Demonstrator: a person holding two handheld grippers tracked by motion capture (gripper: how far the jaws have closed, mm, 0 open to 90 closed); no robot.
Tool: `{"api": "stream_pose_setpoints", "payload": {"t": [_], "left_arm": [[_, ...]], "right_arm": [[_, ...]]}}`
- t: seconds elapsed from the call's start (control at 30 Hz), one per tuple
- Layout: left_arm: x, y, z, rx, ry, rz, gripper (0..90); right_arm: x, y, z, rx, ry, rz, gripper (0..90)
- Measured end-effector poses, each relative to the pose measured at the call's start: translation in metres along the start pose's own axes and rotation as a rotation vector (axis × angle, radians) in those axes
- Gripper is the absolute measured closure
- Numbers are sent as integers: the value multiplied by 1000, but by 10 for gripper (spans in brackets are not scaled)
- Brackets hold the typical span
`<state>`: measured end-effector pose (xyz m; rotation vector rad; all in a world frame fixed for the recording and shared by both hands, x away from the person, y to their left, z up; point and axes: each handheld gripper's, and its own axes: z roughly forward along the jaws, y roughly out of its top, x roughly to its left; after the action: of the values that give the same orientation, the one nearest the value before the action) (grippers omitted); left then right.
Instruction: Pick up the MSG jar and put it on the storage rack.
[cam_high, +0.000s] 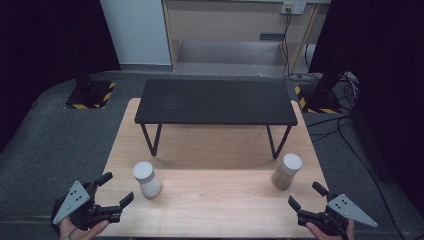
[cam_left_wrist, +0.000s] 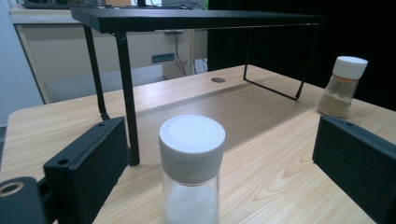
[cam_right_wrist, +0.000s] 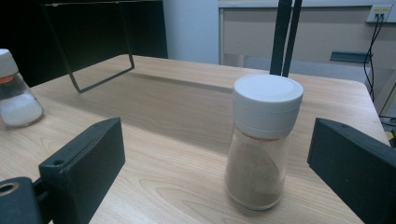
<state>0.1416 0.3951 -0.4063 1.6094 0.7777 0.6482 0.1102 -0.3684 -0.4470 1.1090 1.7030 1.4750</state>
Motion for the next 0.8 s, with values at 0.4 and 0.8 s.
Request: {"api": "stream_pose_setpoints", "payload": {"t": [0.4,0.8], "left_arm": [[14,32,-3,69,-48,57,17],[27,74,-4,152,-87,103,7]], "right_arm": [[-1,-1,0,-8,9,2,36],[-2,-3,0,-21,17,12,22]]}}
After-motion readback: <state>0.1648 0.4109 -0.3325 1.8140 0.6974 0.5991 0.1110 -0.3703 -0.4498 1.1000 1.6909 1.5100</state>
